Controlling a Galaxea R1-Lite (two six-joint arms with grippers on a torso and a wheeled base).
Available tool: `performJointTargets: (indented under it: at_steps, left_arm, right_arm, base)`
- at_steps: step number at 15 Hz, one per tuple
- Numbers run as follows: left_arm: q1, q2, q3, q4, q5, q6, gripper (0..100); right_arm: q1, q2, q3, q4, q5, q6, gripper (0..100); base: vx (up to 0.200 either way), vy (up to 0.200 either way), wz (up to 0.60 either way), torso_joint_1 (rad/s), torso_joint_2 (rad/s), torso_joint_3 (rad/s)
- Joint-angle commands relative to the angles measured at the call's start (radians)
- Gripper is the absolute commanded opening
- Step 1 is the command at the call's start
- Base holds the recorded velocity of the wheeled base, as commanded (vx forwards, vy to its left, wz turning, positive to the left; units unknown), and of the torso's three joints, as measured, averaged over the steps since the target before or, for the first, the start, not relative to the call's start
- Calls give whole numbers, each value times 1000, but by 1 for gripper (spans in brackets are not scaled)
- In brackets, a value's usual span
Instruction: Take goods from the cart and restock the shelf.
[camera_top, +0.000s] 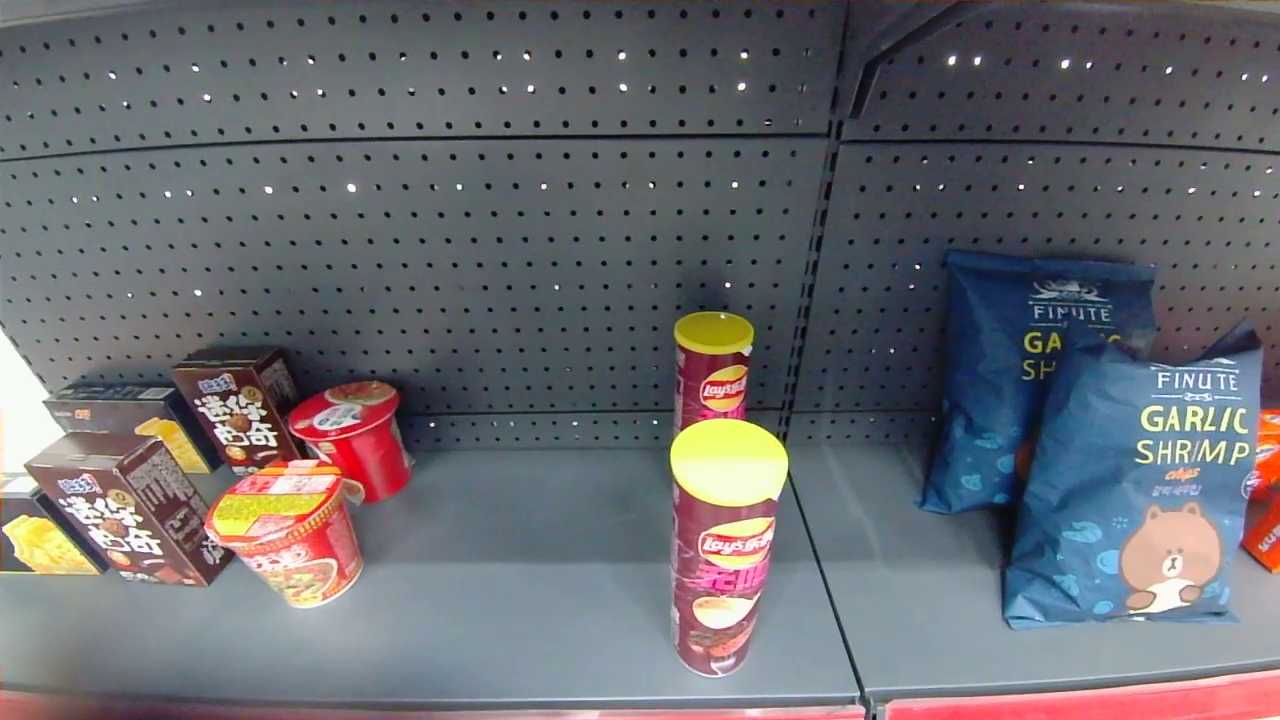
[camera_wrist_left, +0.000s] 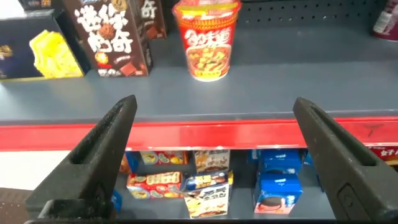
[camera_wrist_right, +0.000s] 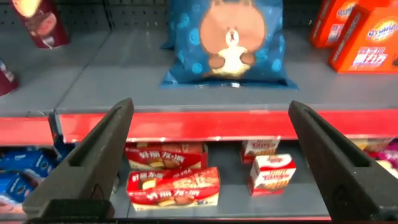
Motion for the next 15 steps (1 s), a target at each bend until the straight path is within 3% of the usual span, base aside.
performJointTargets:
  at_steps: [1, 13, 15]
  left_arm:
    - [0, 3, 0, -1, 0, 1, 100]
    - [0, 3, 0, 0, 0, 0, 100]
    - [0, 3, 0, 0, 0, -23, 100]
  right_arm:
    - [0, 0, 0, 0, 0, 0, 100]
    - [0, 0, 0, -2, 0, -2, 100]
    - [0, 0, 0, -2, 1, -2, 100]
  base:
    - [0, 0, 0, 0, 0, 0]
    - [0, 0, 50, 1, 0, 0]
    - [0, 0, 0, 0, 0, 0]
